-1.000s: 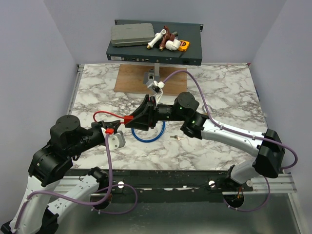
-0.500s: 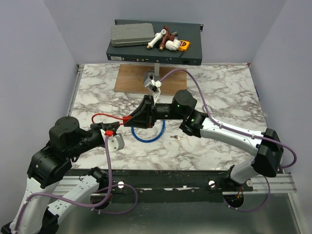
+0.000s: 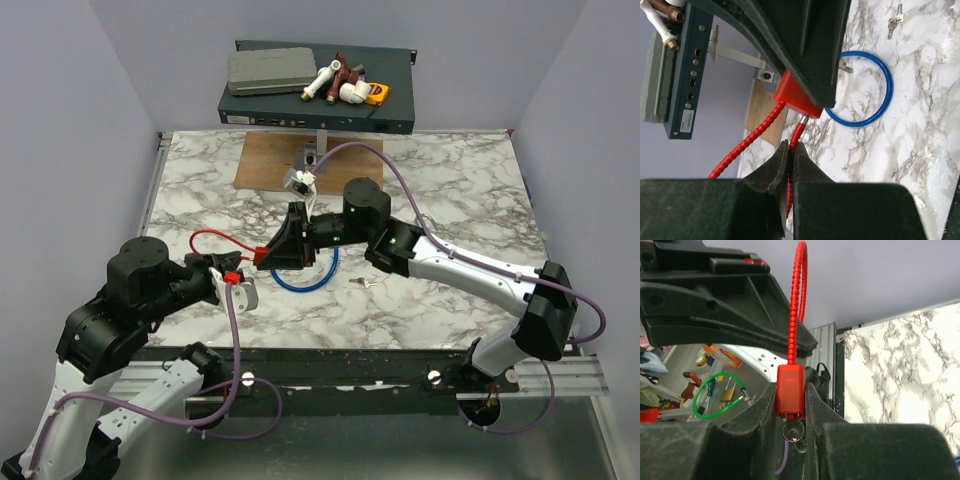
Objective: Unlock with the key
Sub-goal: Unlock the lock.
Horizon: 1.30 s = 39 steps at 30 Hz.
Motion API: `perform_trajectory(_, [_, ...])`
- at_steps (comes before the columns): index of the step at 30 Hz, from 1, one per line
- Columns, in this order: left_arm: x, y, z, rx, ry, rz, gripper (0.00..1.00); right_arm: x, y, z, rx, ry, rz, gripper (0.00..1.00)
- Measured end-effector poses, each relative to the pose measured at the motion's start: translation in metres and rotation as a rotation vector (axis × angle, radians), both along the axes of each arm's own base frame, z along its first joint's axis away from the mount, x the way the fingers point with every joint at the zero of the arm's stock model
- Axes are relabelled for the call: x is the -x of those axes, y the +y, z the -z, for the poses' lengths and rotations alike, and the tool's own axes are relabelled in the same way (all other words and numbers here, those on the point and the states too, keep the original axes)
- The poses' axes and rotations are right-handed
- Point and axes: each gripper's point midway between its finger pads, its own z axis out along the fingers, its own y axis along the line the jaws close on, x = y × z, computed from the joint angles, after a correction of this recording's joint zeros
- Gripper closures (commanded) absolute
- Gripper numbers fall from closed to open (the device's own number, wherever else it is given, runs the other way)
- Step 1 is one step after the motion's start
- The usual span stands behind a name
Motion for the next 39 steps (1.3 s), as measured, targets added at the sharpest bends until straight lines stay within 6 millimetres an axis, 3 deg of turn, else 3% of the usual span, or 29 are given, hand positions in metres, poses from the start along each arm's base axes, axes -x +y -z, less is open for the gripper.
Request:
perform_trajectory(5, [-0.006, 0.006, -0.001, -0.040, -0.037, -0.023, 1.00, 0.003, -0.006, 0.007, 0.035, -0.011, 0.000, 0.99])
perform_trajectory(9, [-0.010, 0.016, -0.022, -0.028, -0.109, -0.073, 1.00, 0.017, -0.019, 0.023, 0.097, 0.013, -0.018, 0.99])
perform_trajectory(13, [-0.006, 0.018, -0.028, -0.022, -0.120, -0.069, 0.99, 0.021, -0.023, 0.022, 0.102, 0.008, -0.022, 0.99])
perform_trajectory(14, [-0.004, 0.018, -0.028, -0.021, -0.117, -0.062, 0.91, 0.022, -0.024, 0.020, 0.100, 0.003, -0.021, 0.99])
perform_trajectory(17, [0.003, 0.017, -0.023, -0.032, -0.087, -0.037, 0.37, 0.020, -0.028, 0.017, 0.098, -0.008, -0.011, 0.99])
perform_trajectory(18, [0.006, 0.017, -0.019, -0.041, -0.071, -0.027, 0.24, 0.016, -0.030, 0.015, 0.100, -0.009, 0.001, 0.99])
perform_trajectory(19, [0.008, 0.017, -0.014, -0.051, -0.056, -0.016, 0.15, 0.011, -0.031, 0.012, 0.098, -0.013, 0.017, 0.99])
perform_trajectory(21, [0.012, 0.017, -0.006, -0.064, -0.023, -0.008, 0.07, 0.001, -0.032, 0.002, 0.086, -0.025, 0.048, 0.99])
perform_trajectory(24, [0.017, 0.017, 0.002, -0.071, 0.015, 0.004, 0.02, -0.015, -0.035, -0.015, 0.055, -0.051, 0.097, 0.99])
perform_trajectory(27, [0.027, 0.017, 0.002, -0.062, 0.074, 0.012, 0.02, -0.036, -0.041, -0.020, 0.049, -0.058, 0.153, 0.99])
perform_trajectory(29, [0.036, 0.016, -0.008, -0.038, 0.125, 0.020, 0.02, -0.050, -0.046, -0.017, 0.060, -0.054, 0.195, 0.99])
perform_trajectory(30, [0.041, 0.012, -0.022, -0.007, 0.155, 0.029, 0.02, -0.058, -0.048, -0.013, 0.071, -0.050, 0.221, 0.99])
perform_trajectory(34, [0.056, 0.002, -0.063, 0.095, 0.248, 0.050, 0.01, -0.083, -0.053, 0.011, 0.129, -0.025, 0.304, 0.99])
perform_trajectory(39, [0.059, -0.004, -0.106, 0.205, 0.283, 0.029, 0.02, -0.098, -0.057, 0.069, 0.253, 0.036, 0.369, 0.99])
